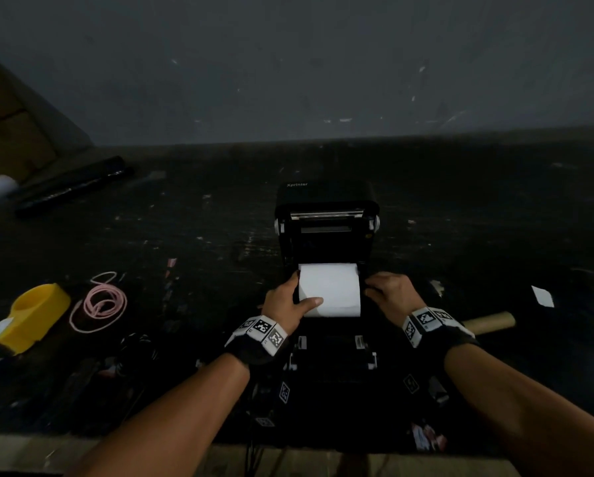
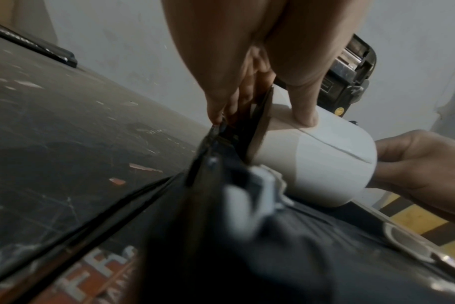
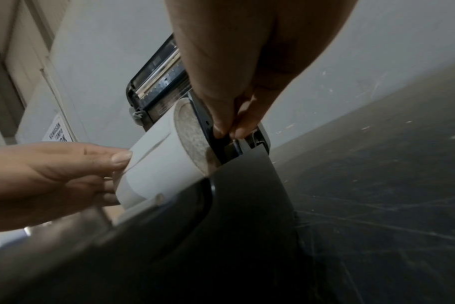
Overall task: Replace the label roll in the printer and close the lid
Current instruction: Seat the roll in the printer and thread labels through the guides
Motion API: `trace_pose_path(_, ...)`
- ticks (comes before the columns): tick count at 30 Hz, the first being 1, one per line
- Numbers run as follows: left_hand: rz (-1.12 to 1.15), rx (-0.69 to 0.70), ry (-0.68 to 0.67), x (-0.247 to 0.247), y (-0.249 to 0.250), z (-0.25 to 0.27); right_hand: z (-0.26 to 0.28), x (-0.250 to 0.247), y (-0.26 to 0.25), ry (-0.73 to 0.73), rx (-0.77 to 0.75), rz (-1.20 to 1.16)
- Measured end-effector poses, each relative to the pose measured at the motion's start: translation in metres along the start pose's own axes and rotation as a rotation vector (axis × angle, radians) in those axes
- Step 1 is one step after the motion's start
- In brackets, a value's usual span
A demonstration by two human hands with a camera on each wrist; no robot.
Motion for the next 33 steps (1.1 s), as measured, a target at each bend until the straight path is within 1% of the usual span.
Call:
trace_pose_path(10, -0.005, -0.01, -0.024, -0.001, -0.002, -0.007, -0.001, -0.003, -0.001, 0.009, 0.009, -0.004)
trace_pose_path(13, -0.014, -0.015, -0.021, -0.003, -0.003, -0.007, -0.003, -0.001, 0.001, -0.032, 0.044, 0.016)
trace_pose_path(17, -0.022, -0.029, -0.026, -0.003, -0.004, -0.009, -0.009, -0.001, 0.004, -0.104, 0.139, 0.003)
trace_pose_path(20, -0.007, -0.027, -0.03, -0.003, -0.004, -0.01, -0.009, 0.0, 0.004, -0.139, 0.176, 0.005)
trace_pose_path(25, 0.014, -0.021, -0.04, -0.005, -0.004, -0.012, -0.006, 0.005, 0.008, -0.126, 0.225, -0.032)
trace_pose_path(33, 0.008, -0.029, -0.054, -0.004, -0.001, -0.012, -0.007, -0.001, 0.004, -0.129, 0.236, -0.044)
Point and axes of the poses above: each hand's wrist, its own z-axis away from the middle knuckle, its own x-axis out of the palm, y = z × x, the point moved 7 cm from there along -z, towards the middle knuckle, and after that the axes turned 15 degrees about -y, right-handed, at the moved point
